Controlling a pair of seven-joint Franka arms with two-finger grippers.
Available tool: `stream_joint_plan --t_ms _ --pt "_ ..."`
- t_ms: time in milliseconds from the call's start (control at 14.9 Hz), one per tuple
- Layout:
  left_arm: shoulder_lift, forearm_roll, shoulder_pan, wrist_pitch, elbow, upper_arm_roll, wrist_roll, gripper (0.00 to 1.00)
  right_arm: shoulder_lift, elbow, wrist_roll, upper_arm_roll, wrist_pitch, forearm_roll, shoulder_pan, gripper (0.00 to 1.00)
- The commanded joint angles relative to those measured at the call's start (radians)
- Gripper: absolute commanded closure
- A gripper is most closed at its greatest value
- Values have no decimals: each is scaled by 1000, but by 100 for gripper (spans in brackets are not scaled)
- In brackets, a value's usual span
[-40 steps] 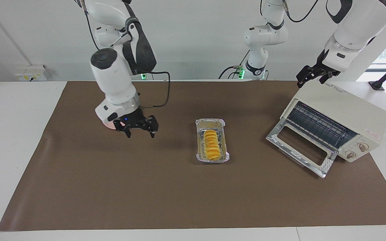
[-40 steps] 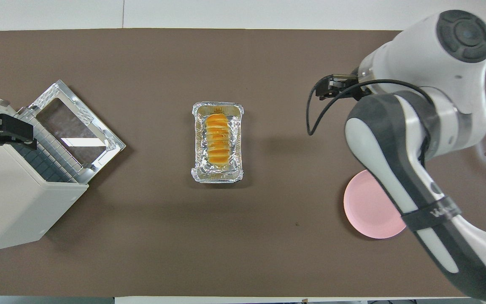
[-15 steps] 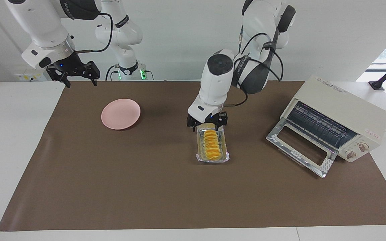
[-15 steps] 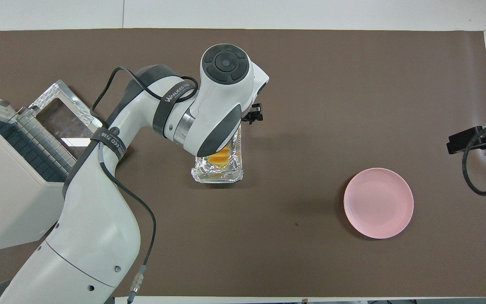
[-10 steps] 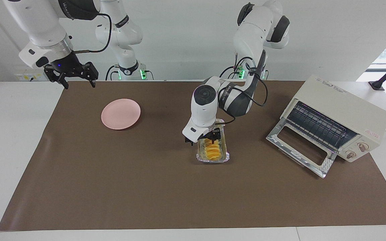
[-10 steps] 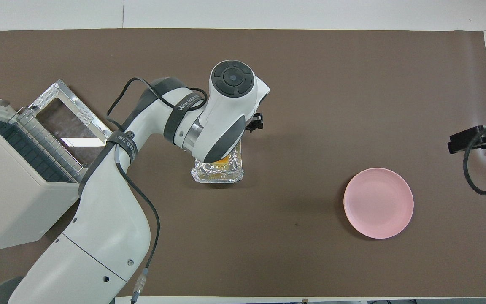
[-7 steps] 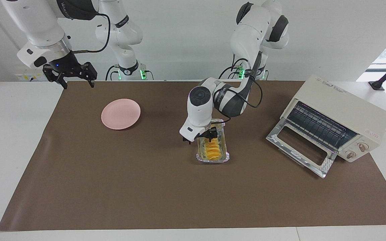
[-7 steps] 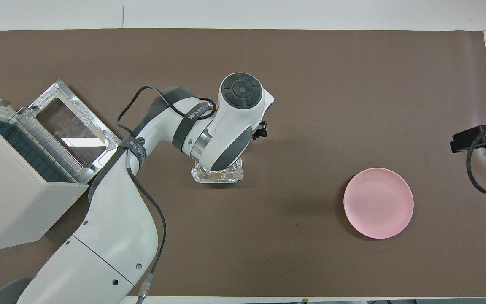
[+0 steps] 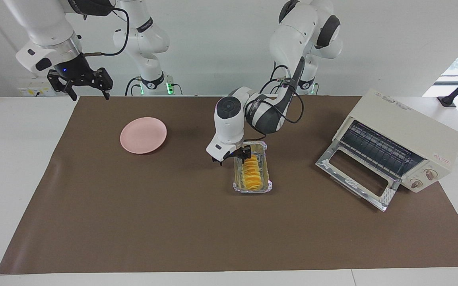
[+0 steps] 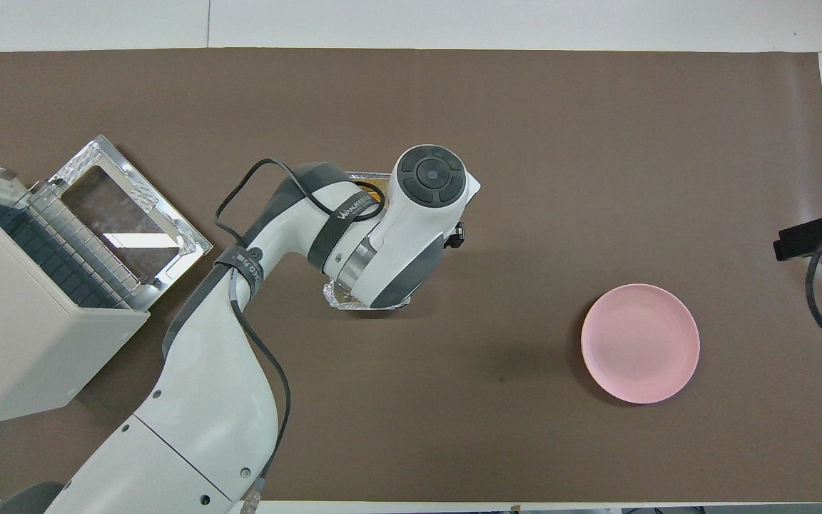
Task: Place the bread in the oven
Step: 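Carry the foil tray with the left gripper into the toaster oven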
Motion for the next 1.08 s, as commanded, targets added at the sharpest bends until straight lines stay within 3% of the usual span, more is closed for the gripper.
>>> stream_joint_plan --t_ms 0,337,404,471,1010 --pt "-50 23 -6 46 -91 18 -17 36 -16 -28 -18 4 15 4 -14 0" --pt "-50 21 -6 83 -103 21 -20 57 -16 -25 -16 4 12 31 -18 0" --pt "-50 21 -8 82 -108 21 -32 75 -16 -25 -18 4 12 31 -18 0" --pt "-50 21 -1 85 -105 21 -34 100 -16 -25 -18 4 12 31 -18 0" --pt "-47 8 22 71 -63 27 -66 100 -20 -22 -18 6 -1 30 -15 0"
